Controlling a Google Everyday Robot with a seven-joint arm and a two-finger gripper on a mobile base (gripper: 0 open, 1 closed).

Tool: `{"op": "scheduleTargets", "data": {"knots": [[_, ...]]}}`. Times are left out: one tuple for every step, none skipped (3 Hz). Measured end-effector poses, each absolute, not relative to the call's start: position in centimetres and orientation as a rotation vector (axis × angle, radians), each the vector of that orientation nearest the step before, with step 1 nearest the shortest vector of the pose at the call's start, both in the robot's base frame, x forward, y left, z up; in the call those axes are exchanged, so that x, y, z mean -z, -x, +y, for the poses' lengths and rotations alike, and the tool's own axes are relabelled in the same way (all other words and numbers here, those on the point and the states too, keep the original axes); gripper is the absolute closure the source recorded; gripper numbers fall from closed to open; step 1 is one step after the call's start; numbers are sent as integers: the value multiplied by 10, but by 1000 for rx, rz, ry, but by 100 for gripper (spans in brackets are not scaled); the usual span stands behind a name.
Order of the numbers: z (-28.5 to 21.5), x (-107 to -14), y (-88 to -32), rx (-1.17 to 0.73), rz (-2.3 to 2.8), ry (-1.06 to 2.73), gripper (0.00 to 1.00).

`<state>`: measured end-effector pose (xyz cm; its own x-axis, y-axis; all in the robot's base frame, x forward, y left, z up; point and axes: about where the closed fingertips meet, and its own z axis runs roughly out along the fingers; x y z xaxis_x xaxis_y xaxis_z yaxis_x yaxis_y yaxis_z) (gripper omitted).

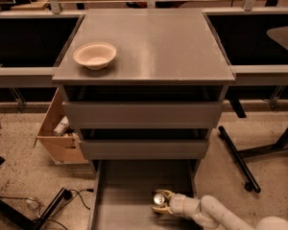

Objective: Pick green can from bottom drawer and place on counter

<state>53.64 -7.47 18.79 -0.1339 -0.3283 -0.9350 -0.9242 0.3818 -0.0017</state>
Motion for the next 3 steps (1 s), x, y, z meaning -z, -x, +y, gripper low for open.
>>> {"op": "scheduleTargets", "data": {"knots": [[-75, -188, -536, -772, 1674, 1121, 96], [-78, -221, -534, -839, 1644, 1160, 100], [-104, -316, -511, -927, 1661, 1245, 100]]}}
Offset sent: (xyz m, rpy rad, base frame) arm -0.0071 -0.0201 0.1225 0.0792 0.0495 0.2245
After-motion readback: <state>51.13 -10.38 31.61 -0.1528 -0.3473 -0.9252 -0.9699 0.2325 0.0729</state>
